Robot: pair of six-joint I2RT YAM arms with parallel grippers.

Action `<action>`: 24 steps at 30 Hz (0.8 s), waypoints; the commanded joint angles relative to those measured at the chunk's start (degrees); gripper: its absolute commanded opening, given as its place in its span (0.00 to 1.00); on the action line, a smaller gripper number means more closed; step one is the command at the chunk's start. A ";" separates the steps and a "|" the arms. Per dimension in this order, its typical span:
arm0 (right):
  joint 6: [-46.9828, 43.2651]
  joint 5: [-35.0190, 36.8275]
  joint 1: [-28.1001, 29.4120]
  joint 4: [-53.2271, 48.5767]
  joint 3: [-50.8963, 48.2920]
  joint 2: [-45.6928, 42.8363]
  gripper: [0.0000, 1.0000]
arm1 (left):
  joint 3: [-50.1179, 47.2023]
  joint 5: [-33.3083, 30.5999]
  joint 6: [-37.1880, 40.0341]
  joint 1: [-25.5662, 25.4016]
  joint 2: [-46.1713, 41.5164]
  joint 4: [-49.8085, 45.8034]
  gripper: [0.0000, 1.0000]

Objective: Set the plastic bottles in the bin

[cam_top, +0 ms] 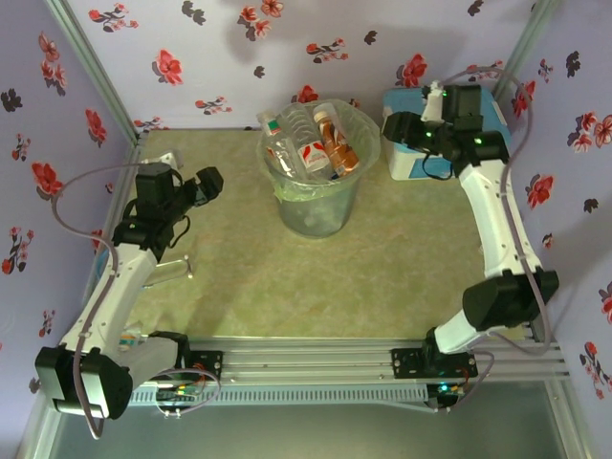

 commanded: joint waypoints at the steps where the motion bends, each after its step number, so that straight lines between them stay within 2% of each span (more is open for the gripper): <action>1: -4.09 4.61 -0.94 0.64 -5.71 -4.62 0.64 | -2.11 -8.64 6.24 0.69 -2.65 -1.92 0.91; 5: -7.77 12.24 -1.12 8.92 -20.42 -12.57 0.72 | -6.52 -16.00 9.93 1.29 -4.31 -0.12 0.96; 9: -9.37 21.26 -1.51 16.29 -33.73 -17.33 0.89 | -11.66 -21.98 12.62 2.42 -4.39 3.69 1.00; 12: -10.10 25.48 -2.11 22.73 -42.81 -18.69 0.99 | -15.99 -23.84 14.26 3.56 -4.08 8.07 1.00; 18: -8.92 30.48 -4.27 36.44 -55.70 -18.50 0.99 | -23.88 -24.00 17.85 6.20 -1.08 19.44 1.00; 24: -9.79 35.13 -4.63 48.69 -62.20 -13.13 0.99 | -29.01 -22.52 19.12 8.24 5.77 32.70 1.00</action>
